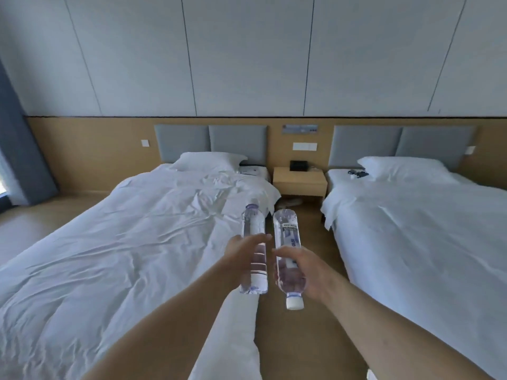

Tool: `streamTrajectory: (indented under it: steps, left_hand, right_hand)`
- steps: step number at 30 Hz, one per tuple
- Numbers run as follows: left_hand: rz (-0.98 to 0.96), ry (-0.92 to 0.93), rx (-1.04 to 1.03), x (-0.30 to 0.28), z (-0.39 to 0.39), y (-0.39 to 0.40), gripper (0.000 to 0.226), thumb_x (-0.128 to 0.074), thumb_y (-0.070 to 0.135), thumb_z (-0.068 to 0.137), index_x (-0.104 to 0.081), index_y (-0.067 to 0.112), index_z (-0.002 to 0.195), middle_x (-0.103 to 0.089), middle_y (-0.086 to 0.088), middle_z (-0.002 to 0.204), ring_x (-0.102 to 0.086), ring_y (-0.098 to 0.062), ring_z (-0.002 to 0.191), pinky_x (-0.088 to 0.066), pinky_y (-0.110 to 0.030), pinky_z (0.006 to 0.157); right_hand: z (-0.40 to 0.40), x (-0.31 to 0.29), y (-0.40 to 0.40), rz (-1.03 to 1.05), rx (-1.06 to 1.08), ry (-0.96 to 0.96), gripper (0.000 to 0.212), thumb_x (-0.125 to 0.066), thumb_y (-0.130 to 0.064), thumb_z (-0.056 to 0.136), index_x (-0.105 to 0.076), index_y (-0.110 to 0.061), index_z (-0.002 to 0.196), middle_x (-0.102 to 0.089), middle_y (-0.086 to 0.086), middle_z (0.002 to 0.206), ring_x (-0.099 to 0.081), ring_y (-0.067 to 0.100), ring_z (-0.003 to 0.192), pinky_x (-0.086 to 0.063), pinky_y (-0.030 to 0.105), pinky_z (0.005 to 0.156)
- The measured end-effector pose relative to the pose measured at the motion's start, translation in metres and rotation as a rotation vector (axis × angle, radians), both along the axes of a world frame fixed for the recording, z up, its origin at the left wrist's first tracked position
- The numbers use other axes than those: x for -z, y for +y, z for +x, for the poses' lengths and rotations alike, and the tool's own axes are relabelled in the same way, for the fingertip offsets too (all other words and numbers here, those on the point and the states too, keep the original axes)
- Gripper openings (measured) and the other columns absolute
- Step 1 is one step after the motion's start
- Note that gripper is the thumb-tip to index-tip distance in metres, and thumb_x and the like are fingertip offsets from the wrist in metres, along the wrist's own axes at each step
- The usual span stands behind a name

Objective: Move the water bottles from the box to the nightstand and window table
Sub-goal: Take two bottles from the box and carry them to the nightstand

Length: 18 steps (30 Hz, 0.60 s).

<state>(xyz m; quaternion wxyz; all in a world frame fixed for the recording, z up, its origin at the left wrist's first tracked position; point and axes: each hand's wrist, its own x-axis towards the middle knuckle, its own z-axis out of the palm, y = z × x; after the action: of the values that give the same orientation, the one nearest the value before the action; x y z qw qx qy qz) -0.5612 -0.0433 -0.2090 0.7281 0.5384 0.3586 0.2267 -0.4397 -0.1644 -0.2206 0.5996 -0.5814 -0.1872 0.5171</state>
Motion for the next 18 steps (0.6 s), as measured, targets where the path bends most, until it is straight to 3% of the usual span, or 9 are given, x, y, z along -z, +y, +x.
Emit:
streamTrajectory:
  steps: [6,14,18]
  left_hand:
    - [0.011,0.047,0.125,0.008,0.098,0.053,0.059,-0.085,0.025,0.078,-0.056,0.003,0.124,-0.071,-0.025,0.097,-0.071,-0.029,0.067,-0.059,-0.035,0.058]
    - [-0.003,0.088,0.191,0.035,0.254,0.118,0.059,-0.085,0.029,0.078,-0.056,0.007,0.124,-0.074,-0.015,0.083,-0.074,-0.025,0.062,-0.057,-0.031,0.055]
    - [0.006,0.108,0.166,0.032,0.345,0.159,0.056,-0.086,0.028,0.078,-0.058,0.006,0.122,-0.070,-0.009,0.071,-0.070,-0.020,0.053,-0.055,-0.029,0.052]
  right_hand:
    - [0.087,0.018,0.038,-0.035,0.199,0.032,0.069,-0.090,-0.021,0.070,-0.055,-0.010,0.128,-0.068,0.019,0.093,-0.066,0.031,0.075,-0.056,0.043,0.075]
    - [0.234,0.049,0.101,-0.065,0.264,0.008,0.067,-0.089,-0.029,0.069,-0.058,-0.012,0.126,-0.072,0.018,0.094,-0.070,0.029,0.076,-0.058,0.039,0.067]
    - [0.332,0.042,0.144,-0.072,0.230,0.025,0.062,-0.085,-0.024,0.076,-0.056,-0.008,0.128,-0.067,0.017,0.090,-0.066,0.026,0.069,-0.056,0.036,0.063]
